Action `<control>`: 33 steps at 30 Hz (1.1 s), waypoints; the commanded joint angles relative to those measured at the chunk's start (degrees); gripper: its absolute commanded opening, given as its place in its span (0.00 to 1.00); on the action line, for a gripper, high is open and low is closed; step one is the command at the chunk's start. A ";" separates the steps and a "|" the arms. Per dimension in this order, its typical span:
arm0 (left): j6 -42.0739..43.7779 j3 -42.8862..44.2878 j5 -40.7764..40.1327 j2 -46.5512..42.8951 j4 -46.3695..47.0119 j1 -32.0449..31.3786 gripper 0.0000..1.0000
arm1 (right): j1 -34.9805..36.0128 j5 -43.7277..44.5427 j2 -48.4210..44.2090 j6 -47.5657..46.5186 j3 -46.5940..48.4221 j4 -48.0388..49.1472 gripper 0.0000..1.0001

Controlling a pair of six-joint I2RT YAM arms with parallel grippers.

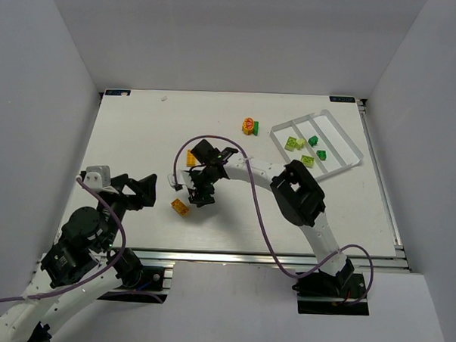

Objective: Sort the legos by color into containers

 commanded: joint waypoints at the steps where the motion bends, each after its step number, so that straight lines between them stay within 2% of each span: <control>1: 0.86 -0.39 1.27 1.05 0.19 0.19 0.98 | 0.20 2.37 1.26 2.05 3.30 -1.95 0.76; 6: 1.04 -0.39 2.15 1.31 0.36 0.19 0.98 | -0.50 5.53 1.35 3.28 2.25 -2.13 0.60; 7: 0.95 -0.39 2.32 1.31 0.36 0.19 0.98 | -0.59 5.98 1.26 3.28 1.29 -2.31 0.52; 14: 1.04 -0.39 2.85 1.49 0.28 0.19 0.98 | -1.55 8.26 -3.56 5.91 -5.29 -1.87 0.21; 17: 0.86 -0.39 3.29 1.57 0.01 0.19 0.98 | -4.01 9.49 -11.97 10.56 -10.28 0.32 0.13; 20: 0.77 -0.48 4.34 1.66 -0.07 0.19 0.98 | -10.49 10.28 -19.54 18.64 -17.15 7.34 0.05; 23: 1.04 -0.48 5.57 2.10 0.19 0.19 0.98 | -17.96 12.48 -29.20 24.37 -23.58 10.96 0.04; 26: 1.21 -0.48 6.72 2.80 0.36 0.19 0.98 | -26.23 14.33 -33.17 27.27 -26.66 12.19 0.05; 28: 1.30 -0.48 7.42 3.07 0.36 0.19 0.98 | -32.11 14.33 -34.50 29.12 -27.37 12.37 0.06; 30: 1.30 -0.48 7.60 3.33 0.28 0.19 0.98 | -34.59 15.20 -35.30 30.00 -27.46 13.25 0.06; 33: 1.21 -0.39 7.68 3.33 0.10 0.19 0.98 | -41.44 17.05 -33.28 30.35 -25.70 13.69 0.08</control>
